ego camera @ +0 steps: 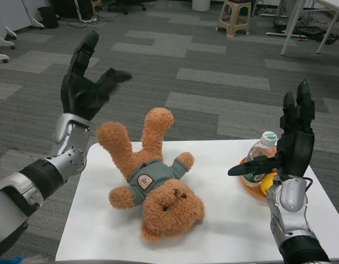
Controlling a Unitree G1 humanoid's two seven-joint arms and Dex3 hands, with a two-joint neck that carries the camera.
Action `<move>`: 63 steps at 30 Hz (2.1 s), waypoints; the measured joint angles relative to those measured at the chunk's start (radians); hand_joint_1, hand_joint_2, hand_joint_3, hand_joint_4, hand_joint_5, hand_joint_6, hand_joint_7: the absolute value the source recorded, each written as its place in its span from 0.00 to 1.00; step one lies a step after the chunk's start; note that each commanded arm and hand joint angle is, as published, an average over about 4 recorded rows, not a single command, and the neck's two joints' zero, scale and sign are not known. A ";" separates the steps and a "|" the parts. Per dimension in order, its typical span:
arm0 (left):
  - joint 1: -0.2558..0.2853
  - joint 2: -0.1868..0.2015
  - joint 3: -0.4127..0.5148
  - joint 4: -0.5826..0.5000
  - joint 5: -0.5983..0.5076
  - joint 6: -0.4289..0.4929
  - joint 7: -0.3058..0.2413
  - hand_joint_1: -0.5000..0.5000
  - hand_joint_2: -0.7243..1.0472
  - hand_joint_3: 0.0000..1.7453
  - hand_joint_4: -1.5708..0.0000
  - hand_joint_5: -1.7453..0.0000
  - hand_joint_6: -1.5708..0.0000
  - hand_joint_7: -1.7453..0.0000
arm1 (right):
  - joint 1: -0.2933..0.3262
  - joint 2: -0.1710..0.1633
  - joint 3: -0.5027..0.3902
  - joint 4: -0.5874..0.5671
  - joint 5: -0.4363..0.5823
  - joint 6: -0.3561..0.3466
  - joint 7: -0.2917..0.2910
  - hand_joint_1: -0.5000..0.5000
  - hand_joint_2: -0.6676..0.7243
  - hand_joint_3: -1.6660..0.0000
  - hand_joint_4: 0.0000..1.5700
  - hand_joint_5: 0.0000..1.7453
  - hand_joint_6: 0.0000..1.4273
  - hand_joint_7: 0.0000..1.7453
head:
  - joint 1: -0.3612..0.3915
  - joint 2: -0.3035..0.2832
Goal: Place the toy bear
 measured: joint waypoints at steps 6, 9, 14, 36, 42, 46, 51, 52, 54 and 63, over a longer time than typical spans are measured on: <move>0.011 0.003 0.004 -0.002 0.067 -0.001 0.016 0.00 0.05 0.04 0.99 1.00 1.00 0.76 | -0.010 0.001 0.007 0.000 -0.006 0.000 0.000 0.08 0.73 1.00 0.00 0.00 0.00 0.00 | 0.004 0.000; 0.013 0.004 0.008 -0.002 0.081 -0.001 0.018 0.00 0.05 0.05 1.00 1.00 1.00 0.77 | -0.015 0.001 0.010 0.000 -0.006 0.000 0.000 0.08 0.72 1.00 0.00 0.00 0.00 0.00 | 0.004 0.000; 0.015 0.006 0.023 -0.003 0.115 -0.001 0.023 0.00 0.05 0.05 1.00 1.00 1.00 0.82 | -0.015 0.002 0.010 0.000 -0.006 0.000 0.000 0.08 0.72 1.00 0.00 0.00 0.00 0.00 | 0.002 0.011; 0.030 -0.083 0.166 -0.004 0.330 0.022 0.033 0.00 0.04 0.05 1.00 1.00 1.00 0.84 | -0.018 -0.041 0.009 -0.027 0.017 0.000 0.000 0.08 0.73 1.00 0.00 0.00 0.00 0.00 | -0.001 0.023; 0.056 -0.121 0.207 -0.006 0.403 0.036 0.032 0.01 0.00 0.05 1.00 1.00 1.00 0.84 | -0.018 -0.060 0.015 -0.033 0.034 0.000 0.001 0.08 0.73 1.00 0.00 0.00 0.00 0.00 | -0.004 0.025; 0.066 -0.138 0.237 -0.008 0.453 0.041 0.032 0.02 0.00 0.05 1.00 1.00 1.00 0.84 | -0.018 -0.094 0.040 -0.036 0.050 0.000 0.001 0.08 0.73 1.00 0.00 0.00 0.00 0.00 | -0.015 0.018; 0.086 -0.165 0.254 -0.028 0.495 0.044 0.031 0.01 0.00 0.05 1.00 1.00 1.00 0.84 | -0.018 -0.135 0.078 -0.048 0.076 0.000 0.001 0.09 0.73 1.00 0.00 0.00 0.00 0.00 | -0.039 0.014; 0.088 -0.167 0.254 -0.032 0.501 0.044 0.031 0.01 0.00 0.05 1.00 1.00 1.00 0.84 | -0.018 -0.144 0.082 -0.054 0.077 0.000 0.001 0.08 0.73 1.00 0.00 0.00 0.00 0.00 | -0.045 0.010; 0.090 -0.169 0.255 -0.036 0.511 0.045 0.029 0.02 0.00 0.05 1.00 1.00 1.00 0.84 | -0.018 -0.157 0.086 -0.069 0.079 0.000 0.001 0.08 0.72 1.00 0.00 0.00 0.00 0.00 | -0.053 0.009; 0.102 -0.159 0.253 -0.094 0.527 0.091 0.011 0.02 0.00 0.05 1.00 1.00 1.00 0.84 | 0.020 -0.156 0.085 -0.134 0.080 0.002 0.000 0.10 0.68 1.00 0.00 0.00 0.00 0.00 | -0.080 0.024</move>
